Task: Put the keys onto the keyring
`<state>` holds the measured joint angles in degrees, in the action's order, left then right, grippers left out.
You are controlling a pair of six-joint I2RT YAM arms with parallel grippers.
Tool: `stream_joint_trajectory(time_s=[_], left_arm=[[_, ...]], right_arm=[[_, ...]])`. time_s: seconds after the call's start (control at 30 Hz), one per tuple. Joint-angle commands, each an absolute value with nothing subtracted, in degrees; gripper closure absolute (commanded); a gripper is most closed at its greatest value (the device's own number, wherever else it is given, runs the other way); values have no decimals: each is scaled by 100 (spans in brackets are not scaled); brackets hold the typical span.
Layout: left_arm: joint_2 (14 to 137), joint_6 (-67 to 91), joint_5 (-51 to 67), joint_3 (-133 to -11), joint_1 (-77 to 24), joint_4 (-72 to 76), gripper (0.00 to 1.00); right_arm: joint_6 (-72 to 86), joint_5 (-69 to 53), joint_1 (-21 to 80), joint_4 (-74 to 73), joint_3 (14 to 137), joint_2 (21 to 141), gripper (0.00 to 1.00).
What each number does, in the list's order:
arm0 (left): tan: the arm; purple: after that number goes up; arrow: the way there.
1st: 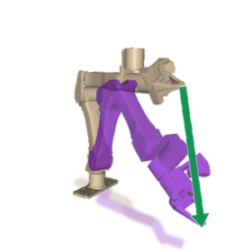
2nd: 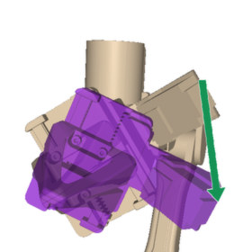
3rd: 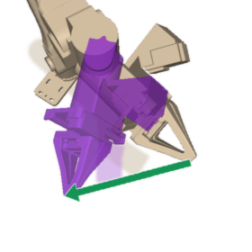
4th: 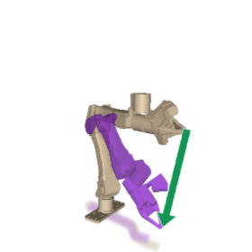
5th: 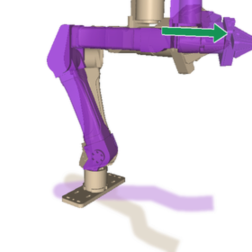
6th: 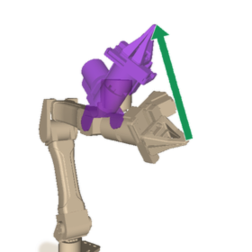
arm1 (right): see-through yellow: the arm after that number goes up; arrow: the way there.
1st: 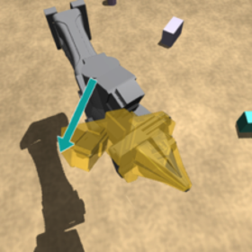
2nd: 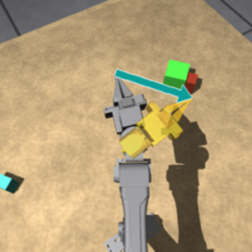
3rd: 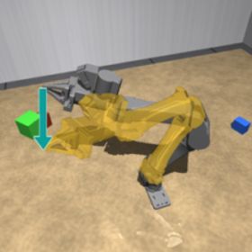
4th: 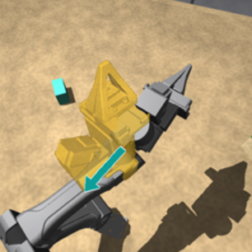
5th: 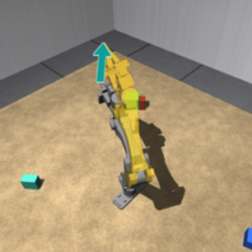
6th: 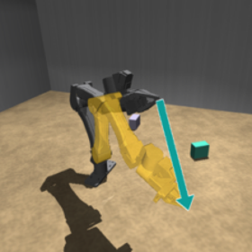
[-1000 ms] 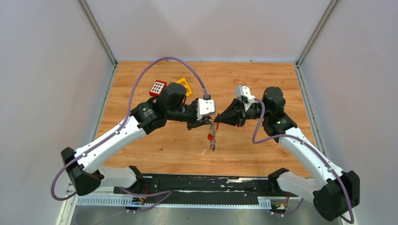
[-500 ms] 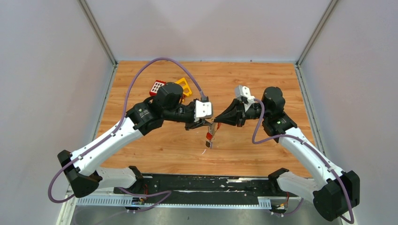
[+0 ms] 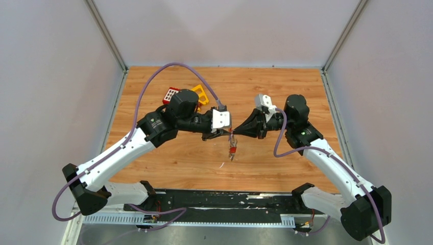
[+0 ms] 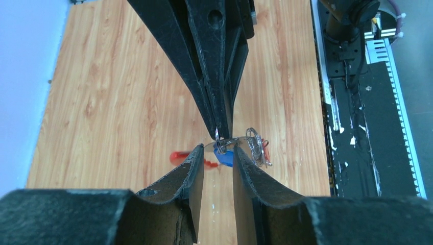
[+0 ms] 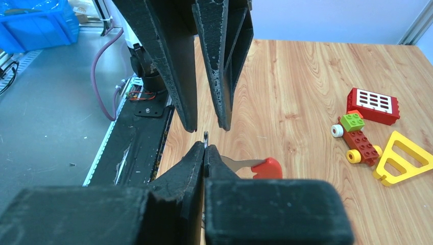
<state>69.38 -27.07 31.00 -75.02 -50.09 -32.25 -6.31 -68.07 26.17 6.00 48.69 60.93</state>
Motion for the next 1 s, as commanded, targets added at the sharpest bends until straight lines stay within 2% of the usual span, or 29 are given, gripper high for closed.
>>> stream_joint_trajectory(time_s=[0.0,0.37,0.6,0.73,0.97], left_arm=[[6958,-2570,3423,-7429,-4977,-2836,67],[7048,-2491,3414,-7356,-4981,-2815,84],[7129,-2354,3401,-7378,-4982,-2774,100],[7262,-2071,3231,-7592,-4980,-2831,100],[7835,-1741,2485,-8730,-4981,-4272,100]], right_arm=[[-677,-6979,2599,738,5045,6029,100],[-685,-6979,2599,738,5027,5994,100],[-693,-6929,2602,738,5011,5994,100],[-944,-6737,2600,507,5033,5979,99],[-1623,-6165,2602,25,5080,5781,71]])
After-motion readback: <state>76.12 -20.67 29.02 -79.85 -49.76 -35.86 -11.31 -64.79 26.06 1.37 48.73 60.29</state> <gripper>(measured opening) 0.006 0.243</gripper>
